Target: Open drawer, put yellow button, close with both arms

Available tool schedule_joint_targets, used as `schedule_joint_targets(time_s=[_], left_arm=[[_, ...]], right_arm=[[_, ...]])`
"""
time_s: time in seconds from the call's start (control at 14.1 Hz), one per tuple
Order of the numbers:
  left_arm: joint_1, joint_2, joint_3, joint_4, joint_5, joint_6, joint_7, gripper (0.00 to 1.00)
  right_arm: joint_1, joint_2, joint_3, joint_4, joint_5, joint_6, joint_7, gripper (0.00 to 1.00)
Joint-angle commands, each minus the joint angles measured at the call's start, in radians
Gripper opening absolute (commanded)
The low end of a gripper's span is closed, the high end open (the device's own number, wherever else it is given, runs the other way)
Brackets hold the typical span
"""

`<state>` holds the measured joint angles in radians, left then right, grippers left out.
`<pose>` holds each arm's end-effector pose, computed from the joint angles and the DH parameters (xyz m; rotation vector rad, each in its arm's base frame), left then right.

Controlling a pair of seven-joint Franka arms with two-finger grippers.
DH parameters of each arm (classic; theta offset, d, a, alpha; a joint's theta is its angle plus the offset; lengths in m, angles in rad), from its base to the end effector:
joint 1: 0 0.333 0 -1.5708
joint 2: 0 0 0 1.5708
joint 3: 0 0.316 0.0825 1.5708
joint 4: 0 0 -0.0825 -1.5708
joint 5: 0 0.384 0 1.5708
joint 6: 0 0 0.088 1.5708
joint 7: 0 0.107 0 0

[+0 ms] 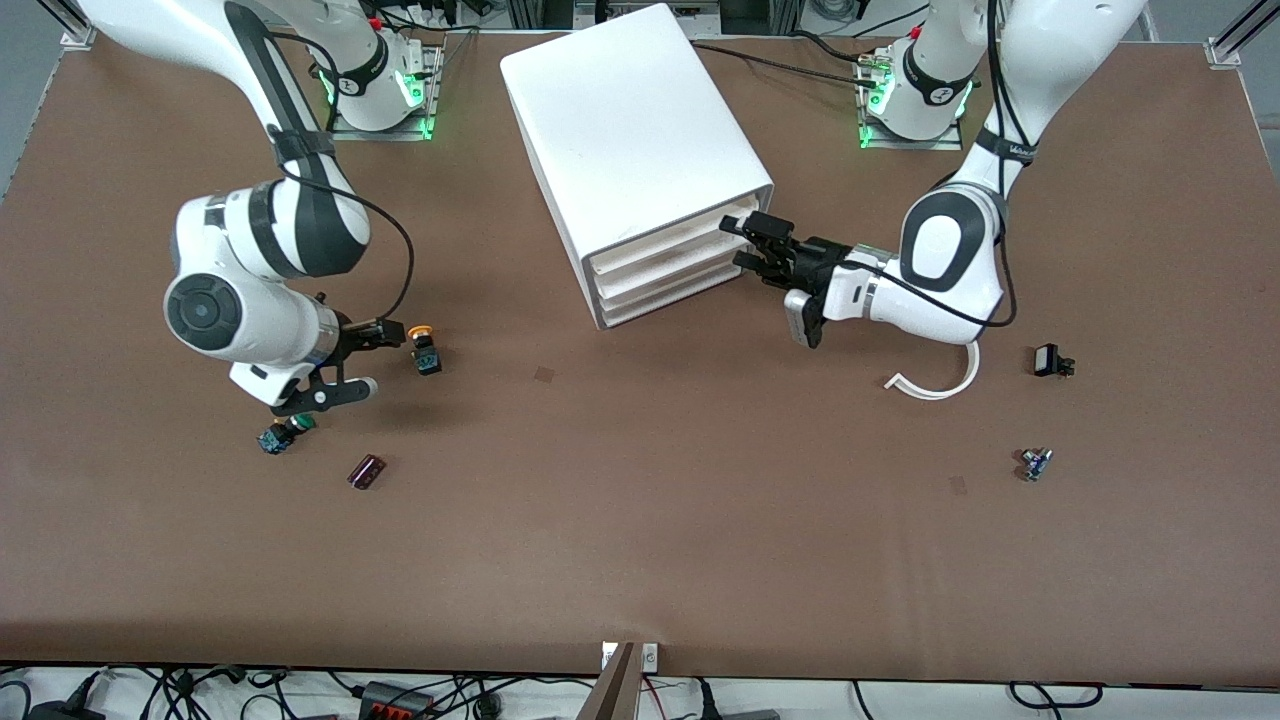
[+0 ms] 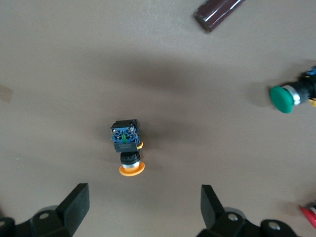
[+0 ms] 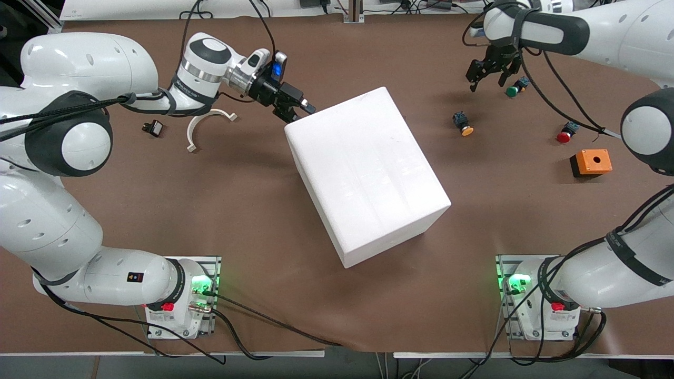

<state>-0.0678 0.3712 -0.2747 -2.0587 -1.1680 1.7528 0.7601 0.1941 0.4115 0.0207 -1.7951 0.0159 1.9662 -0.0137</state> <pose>0.4915 -0.2588 0.2730 1.8497 -0.4085 -0.3909 0.6057 0.1324 0.3032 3.0980 0.3420 -0.3780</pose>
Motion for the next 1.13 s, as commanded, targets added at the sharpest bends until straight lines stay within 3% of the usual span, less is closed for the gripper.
schedule_joint_targets(time_s=[0.0, 0.07, 0.28, 0.35, 0.5, 0.85, 1.06], left_arm=[[0.008, -0.029, -0.021, -0.050, -0.030, 0.010, 0.047, 0.79], [0.006, -0.029, -0.021, -0.052, -0.030, 0.007, 0.051, 0.71], [0.011, -0.028, -0.021, -0.052, -0.030, -0.024, 0.059, 0.34], [0.010, -0.026, -0.021, -0.052, -0.030, -0.024, 0.059, 0.27], [0.005, -0.009, -0.021, -0.052, -0.030, -0.021, 0.061, 0.26], [0.016, 0.015, -0.018, -0.041, -0.027, -0.021, 0.145, 0.02], [0.020, 0.017, -0.008, -0.005, -0.012, -0.022, 0.134, 0.00]], right_arm=[[0.013, 0.019, -0.004, -0.026, 0.016, 0.046, 0.001, 1.00], [0.014, 0.021, -0.004, -0.039, 0.016, 0.065, 0.001, 1.00], [0.034, 0.045, -0.002, -0.067, 0.015, 0.114, 0.000, 1.00], [0.054, 0.062, -0.002, -0.067, 0.015, 0.128, 0.000, 1.00], [0.079, 0.101, -0.002, -0.067, 0.016, 0.172, 0.000, 1.00], [0.080, 0.136, -0.004, -0.076, 0.013, 0.218, -0.008, 1.00], [0.077, 0.142, -0.004, -0.092, 0.015, 0.217, -0.008, 1.00]])
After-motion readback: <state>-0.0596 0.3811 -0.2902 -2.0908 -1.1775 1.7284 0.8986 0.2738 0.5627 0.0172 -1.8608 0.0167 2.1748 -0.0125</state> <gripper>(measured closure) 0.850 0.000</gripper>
